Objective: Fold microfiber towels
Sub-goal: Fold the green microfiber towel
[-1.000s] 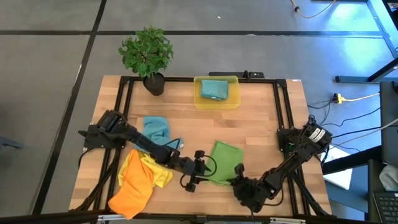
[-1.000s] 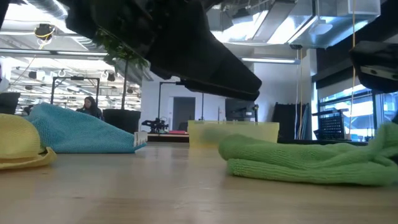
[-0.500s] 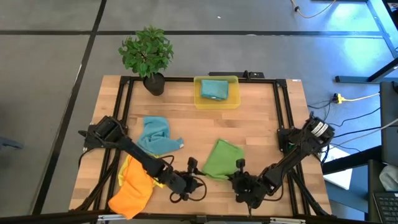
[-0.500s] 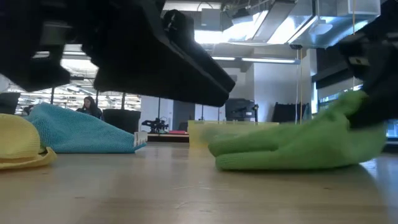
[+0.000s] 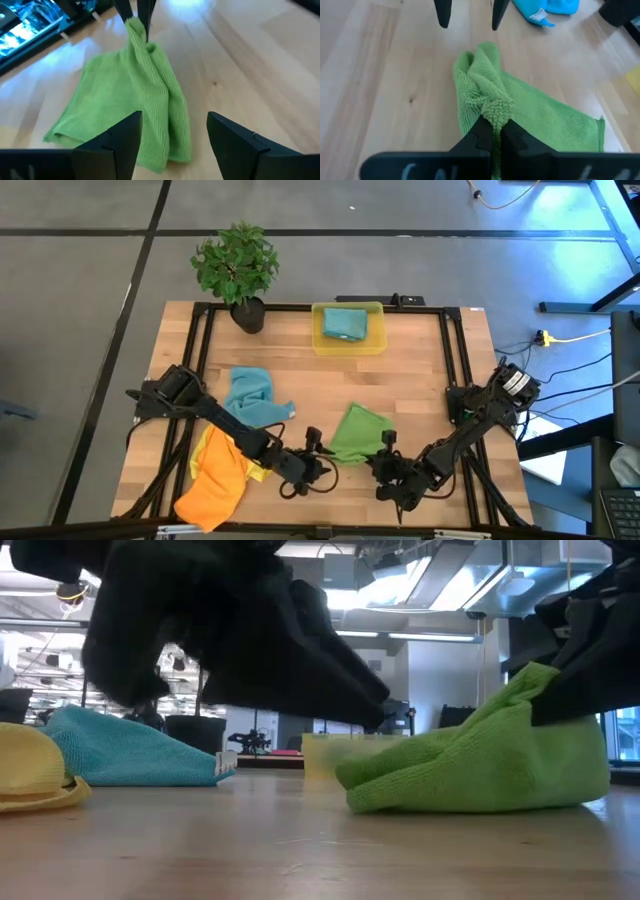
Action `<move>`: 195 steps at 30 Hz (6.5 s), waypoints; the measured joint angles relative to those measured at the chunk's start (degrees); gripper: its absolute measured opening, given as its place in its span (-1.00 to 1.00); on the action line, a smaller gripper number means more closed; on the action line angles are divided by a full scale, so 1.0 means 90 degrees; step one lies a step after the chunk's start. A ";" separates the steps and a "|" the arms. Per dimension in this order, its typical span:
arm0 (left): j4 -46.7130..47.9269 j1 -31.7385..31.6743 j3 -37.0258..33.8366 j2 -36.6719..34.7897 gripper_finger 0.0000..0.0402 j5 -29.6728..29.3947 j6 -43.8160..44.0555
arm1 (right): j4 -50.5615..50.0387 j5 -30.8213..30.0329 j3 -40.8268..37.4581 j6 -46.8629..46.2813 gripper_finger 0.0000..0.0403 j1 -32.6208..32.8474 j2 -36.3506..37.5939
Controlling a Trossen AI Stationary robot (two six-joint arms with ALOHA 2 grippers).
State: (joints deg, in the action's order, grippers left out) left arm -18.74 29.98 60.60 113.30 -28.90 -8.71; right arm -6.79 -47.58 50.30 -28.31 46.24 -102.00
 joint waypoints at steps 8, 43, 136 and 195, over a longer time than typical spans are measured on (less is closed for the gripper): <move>-0.0128 -0.0069 0.0002 0.0088 0.28 0.0112 0.0416 | 0.0027 0.0130 0.0000 -0.0108 -0.97 -0.0174 0.0000; 0.0707 -0.0219 0.0360 0.0794 -0.57 -0.0231 0.0160 | -0.0069 0.0587 0.0000 -0.0478 -0.97 -0.0272 0.0010; 0.3227 -0.0992 0.2171 0.0500 -1.00 0.3297 0.0909 | 0.3998 0.0851 -0.2487 -0.0093 -0.98 -0.0087 0.0597; 0.0561 -0.2582 -0.0658 -0.0415 -0.74 0.2770 0.2095 | 0.4008 0.0109 -0.3155 -0.1680 -0.91 -0.1668 0.0578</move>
State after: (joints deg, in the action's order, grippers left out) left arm -13.69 6.74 54.68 109.56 -3.97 10.15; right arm 29.28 -46.59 21.91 -43.43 31.22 -96.79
